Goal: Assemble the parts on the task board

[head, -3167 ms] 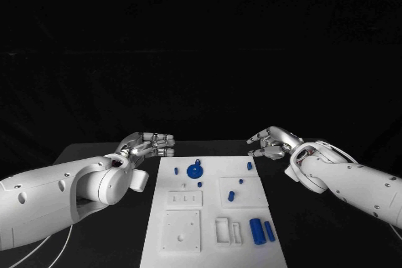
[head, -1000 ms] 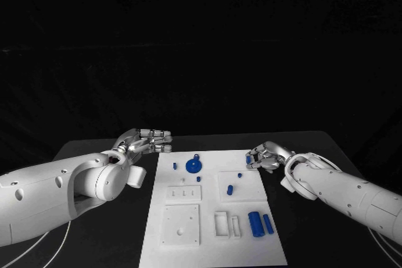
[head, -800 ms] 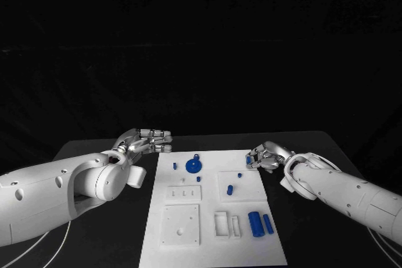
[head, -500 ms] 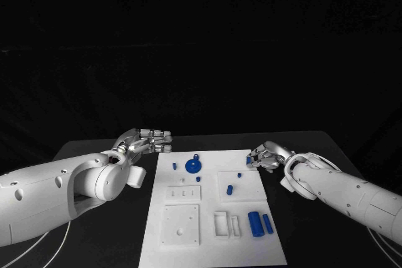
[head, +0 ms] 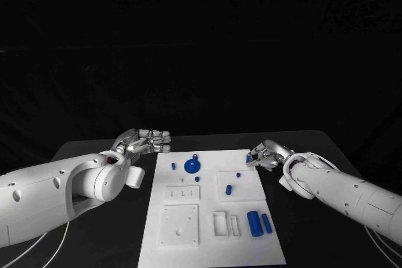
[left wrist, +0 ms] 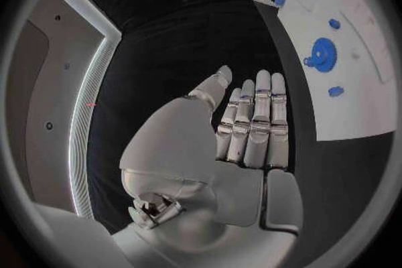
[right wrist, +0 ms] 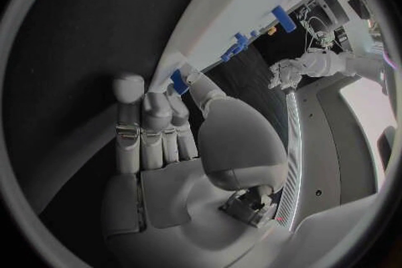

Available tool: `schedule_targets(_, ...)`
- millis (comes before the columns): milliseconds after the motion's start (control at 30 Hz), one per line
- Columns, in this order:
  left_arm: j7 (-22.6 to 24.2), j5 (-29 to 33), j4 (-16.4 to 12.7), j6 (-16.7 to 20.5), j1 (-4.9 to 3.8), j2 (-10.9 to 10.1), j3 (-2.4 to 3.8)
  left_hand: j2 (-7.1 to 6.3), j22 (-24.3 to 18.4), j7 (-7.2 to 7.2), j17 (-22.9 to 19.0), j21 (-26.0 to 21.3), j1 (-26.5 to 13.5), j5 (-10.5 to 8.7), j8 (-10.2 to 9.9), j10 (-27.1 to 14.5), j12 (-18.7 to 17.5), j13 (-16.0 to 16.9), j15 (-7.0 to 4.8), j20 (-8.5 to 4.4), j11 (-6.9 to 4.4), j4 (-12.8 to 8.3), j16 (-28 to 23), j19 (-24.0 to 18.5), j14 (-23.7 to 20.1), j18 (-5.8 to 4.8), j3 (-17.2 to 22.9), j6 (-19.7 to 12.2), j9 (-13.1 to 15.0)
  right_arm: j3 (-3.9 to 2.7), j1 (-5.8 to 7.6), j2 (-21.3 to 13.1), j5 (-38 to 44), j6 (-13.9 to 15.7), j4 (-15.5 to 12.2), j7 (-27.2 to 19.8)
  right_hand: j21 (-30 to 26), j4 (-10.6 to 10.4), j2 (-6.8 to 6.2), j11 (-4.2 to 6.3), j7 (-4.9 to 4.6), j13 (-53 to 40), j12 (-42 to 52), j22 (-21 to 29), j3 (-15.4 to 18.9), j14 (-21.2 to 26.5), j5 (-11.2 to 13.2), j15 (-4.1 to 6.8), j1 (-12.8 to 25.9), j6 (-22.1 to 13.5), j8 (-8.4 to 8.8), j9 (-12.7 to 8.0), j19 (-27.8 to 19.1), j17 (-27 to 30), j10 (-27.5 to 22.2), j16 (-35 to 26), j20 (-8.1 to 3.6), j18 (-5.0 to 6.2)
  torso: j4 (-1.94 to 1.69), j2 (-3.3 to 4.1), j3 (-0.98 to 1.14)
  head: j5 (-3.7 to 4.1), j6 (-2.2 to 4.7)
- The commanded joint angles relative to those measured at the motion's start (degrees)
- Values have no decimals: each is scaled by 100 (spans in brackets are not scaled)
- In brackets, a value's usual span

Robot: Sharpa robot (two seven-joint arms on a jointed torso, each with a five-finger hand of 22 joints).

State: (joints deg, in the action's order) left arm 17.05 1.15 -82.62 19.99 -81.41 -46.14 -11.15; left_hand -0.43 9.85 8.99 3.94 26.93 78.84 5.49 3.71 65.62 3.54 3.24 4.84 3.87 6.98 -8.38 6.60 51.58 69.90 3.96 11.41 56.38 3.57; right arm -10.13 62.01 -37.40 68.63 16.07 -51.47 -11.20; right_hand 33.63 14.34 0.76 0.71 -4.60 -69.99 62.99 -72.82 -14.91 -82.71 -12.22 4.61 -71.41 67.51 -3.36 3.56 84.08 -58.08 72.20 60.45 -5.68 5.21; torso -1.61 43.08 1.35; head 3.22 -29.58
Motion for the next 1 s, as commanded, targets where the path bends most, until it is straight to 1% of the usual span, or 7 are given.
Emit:
schedule_targets(33,21,-27,-5,-75,-4,11,4,19,8,4,-1,33,29,0,-6,5,-11,8,13,2,-11,-39,11,-26,8,-31,1,-22,6,-1,-4,-9,-17,354,-62,124,28,-55,-28,25,41,-11,26,-7,4,-3,-152,37,42,71,-21,20,271,-12,35,39,-47,21,4,-3,-3,7,2)
schedule_targets(233,-82,-143,18,-83,-4,15,5,28,8,-10,5,49,-6,-5,-1,46,-10,8,0,-2,-28,-12,32,-17,40,-31,-10,13,9,-1,-3,-100,-115,512,-283,290,17,-90,-69,26,27,-19,12,-3,-111,-5,-510,34,79,29,-22,19,267,-27,23,33,-43,53,21,-11,-5,0,18)
schedule_targets(467,-517,-488,112,-231,-12,65,7,78,44,-113,63,155,-188,-30,4,403,-10,11,-140,-114,-169,148,287,200,327,-58,-64,237,12,-2,30,-245,-95,529,-745,536,0,-117,-120,27,18,-26,1,5,-278,-6,-490,28,107,8,-22,19,266,-32,21,17,-33,77,66,-47,-17,-29,51)
schedule_targets(600,-938,-833,200,-383,-41,131,10,101,144,-240,273,379,-365,-103,4,971,-2,18,-357,-318,-377,326,728,565,757,-104,-171,507,13,-2,72,-304,-20,503,-1046,723,-11,-137,-132,30,18,-29,-2,13,-313,-8,-442,27,110,3,-21,19,268,-32,20,12,-31,86,95,-90,-26,-67,51)
schedule_targets(733,-1530,-1254,313,-609,-126,244,11,98,356,-388,739,790,-499,-131,0,1894,33,47,-659,-633,-668,489,1446,1041,1267,-186,-325,755,19,-2,128,-329,110,424,-1375,979,-16,-163,-146,30,21,-32,-4,19,-352,-8,-291,26,106,9,-21,19,267,-31,20,5,-29,93,125,-153,-38,-100,33)
schedule_targets(833,-1960,-1517,379,-813,-221,347,11,114,575,-467,1236,1156,-603,-163,-2,2119,646,249,-831,-828,-805,625,2140,1234,1393,-259,-518,809,19,-2,161,-320,210,368,-1584,1155,-10,-177,-159,31,24,-35,-2,21,-362,-9,-253,27,104,15,-23,20,270,-29,22,1,-29,95,134,-201,-53,-129,18)
schedule_targets(1000,-2540,-1885,474,-1026,-364,540,10,97,910,-475,1862,1632,-746,-218,-7,2143,1288,400,-923,-937,-888,850,3005,1166,1181,-281,-818,756,16,-1,189,-248,336,310,-1842,1383,-23,-217,-193,33,26,-40,-1,35,-398,-13,-215,28,100,20,-20,19,269,-35,25,3,-28,100,144,-272,-72,-216,-25)
